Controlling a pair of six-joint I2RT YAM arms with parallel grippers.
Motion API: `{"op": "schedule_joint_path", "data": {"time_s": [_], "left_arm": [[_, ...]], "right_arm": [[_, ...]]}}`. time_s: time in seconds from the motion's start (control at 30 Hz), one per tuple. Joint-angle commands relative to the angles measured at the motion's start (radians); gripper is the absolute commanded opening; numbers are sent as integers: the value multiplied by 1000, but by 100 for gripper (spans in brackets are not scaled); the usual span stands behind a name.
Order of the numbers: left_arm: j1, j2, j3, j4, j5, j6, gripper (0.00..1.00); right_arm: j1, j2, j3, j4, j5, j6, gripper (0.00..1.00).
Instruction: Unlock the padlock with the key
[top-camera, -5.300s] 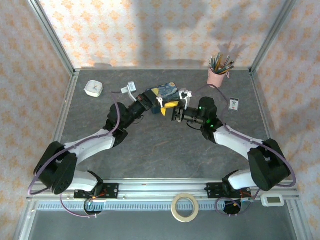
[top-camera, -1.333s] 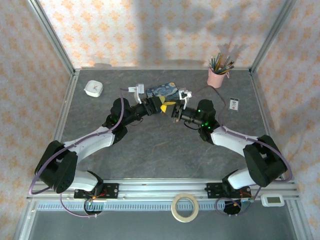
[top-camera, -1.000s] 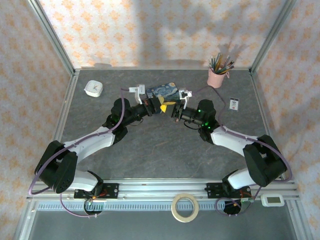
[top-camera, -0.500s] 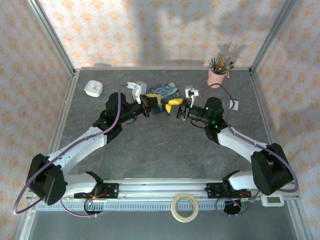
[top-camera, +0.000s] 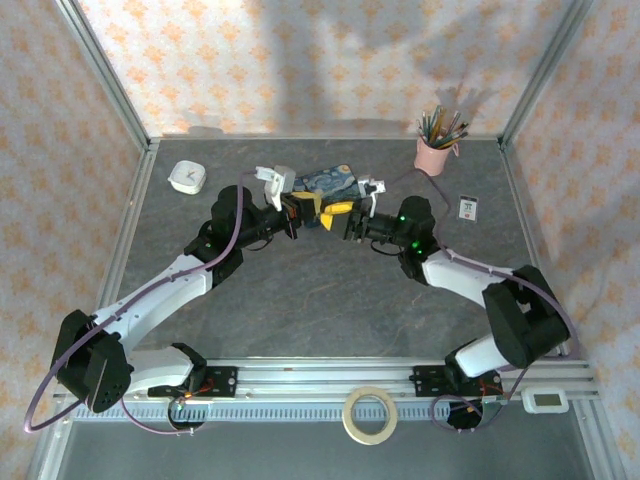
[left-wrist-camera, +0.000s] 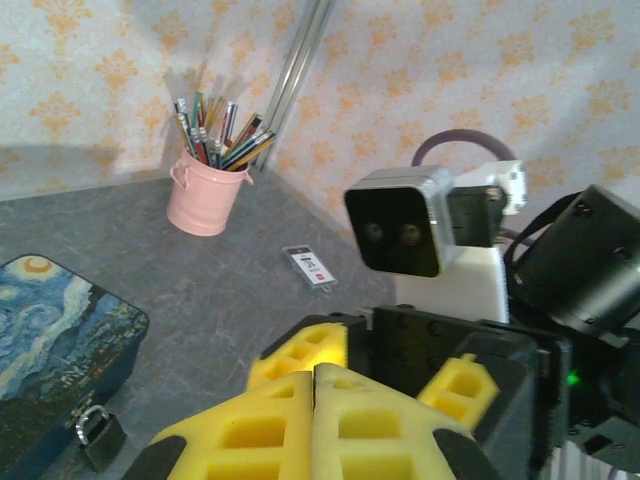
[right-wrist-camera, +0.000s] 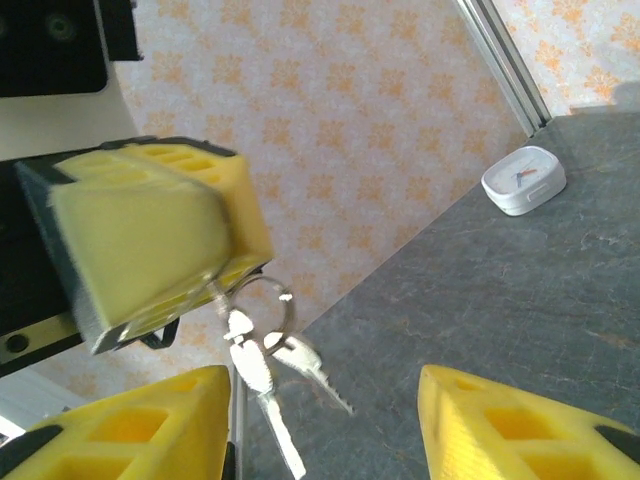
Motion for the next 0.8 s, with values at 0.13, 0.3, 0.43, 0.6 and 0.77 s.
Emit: {"op": "schedule_joint_path", "data": {"time_s": [0.13,0.3,0.43,0.6,0.77], "left_arm": [[-11,-25,-24,107,77,-57,0],[-9,-32,-36,149,107,-86,0],[-2,-24,-38,169,124,-104,0],[13,-18,-43,203,129,-136,0],[16,-7,-36,199,116,-136,0]], "right_arm": [[1,66,48,93,84,66,43],[1,72,46,39,129,47,36],[2,28,61,-113,206,-49,33],[1,-63,47,-239,285,-166,32],[1,-114,33,-271,283,-201,32]]}}
